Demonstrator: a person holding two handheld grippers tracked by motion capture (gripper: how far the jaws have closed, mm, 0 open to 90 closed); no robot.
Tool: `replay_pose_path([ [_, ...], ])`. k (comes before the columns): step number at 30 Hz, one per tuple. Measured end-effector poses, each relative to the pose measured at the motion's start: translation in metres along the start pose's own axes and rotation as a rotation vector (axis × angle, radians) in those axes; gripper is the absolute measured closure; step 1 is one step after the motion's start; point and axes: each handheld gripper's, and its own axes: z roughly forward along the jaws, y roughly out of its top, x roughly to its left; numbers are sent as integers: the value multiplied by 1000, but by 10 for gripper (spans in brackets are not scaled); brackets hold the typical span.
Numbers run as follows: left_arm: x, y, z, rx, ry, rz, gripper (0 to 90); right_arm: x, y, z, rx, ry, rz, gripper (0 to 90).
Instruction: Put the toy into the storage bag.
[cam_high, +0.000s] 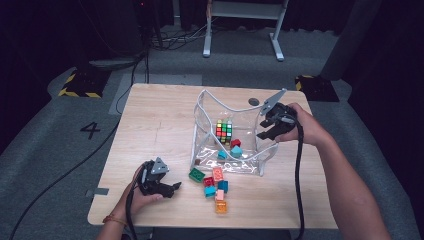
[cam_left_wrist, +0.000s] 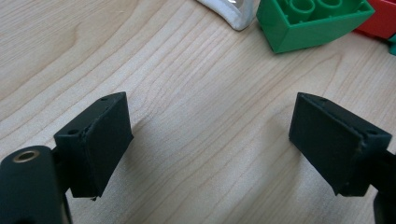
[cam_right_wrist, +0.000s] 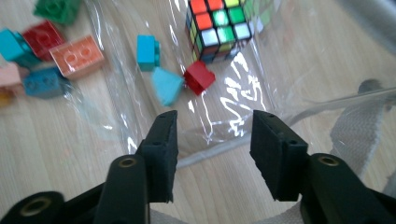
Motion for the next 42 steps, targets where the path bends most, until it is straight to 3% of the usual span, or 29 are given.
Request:
replay_pose_path([
  [2,0,0,0,0,0,-1,132,4,-5,-6,-73,-26,10,460],
  [5,0,0,0,0,0,0,132,9,-10,-12,-115,-42,24,437],
  [8,0,0,0,0,0,-1,132,13,-18,-24,-224,-107,66,364],
  [10,0,0,0,0,0,-1,132,14,-20,-27,-251,-120,72,359],
  [12,0,0,0,0,0,0,132,18,-30,-39,-357,-158,90,318],
  [15,0,0,0,0,0,-1,132,21,-38,-46,-384,-183,108,307],
  [17,0,0,0,0,0,1,132,25,-52,-56,-433,-213,109,300],
  [24,0,0,0,0,2,-1,132,41,-86,-68,-490,-274,160,287],
  [29,0,0,0,1,2,-3,132,51,-104,-67,-501,-297,161,287],
  [30,-1,0,0,1,8,-4,132,56,-111,-65,-507,-286,183,287],
  [34,-1,0,0,1,8,-5,132,66,-126,-57,-506,-278,195,287],
  [41,-1,0,0,0,9,-5,132,81,-138,-38,-497,-248,195,288],
  [42,-1,0,0,1,9,-4,132,88,-139,-29,-481,-225,190,289],
])
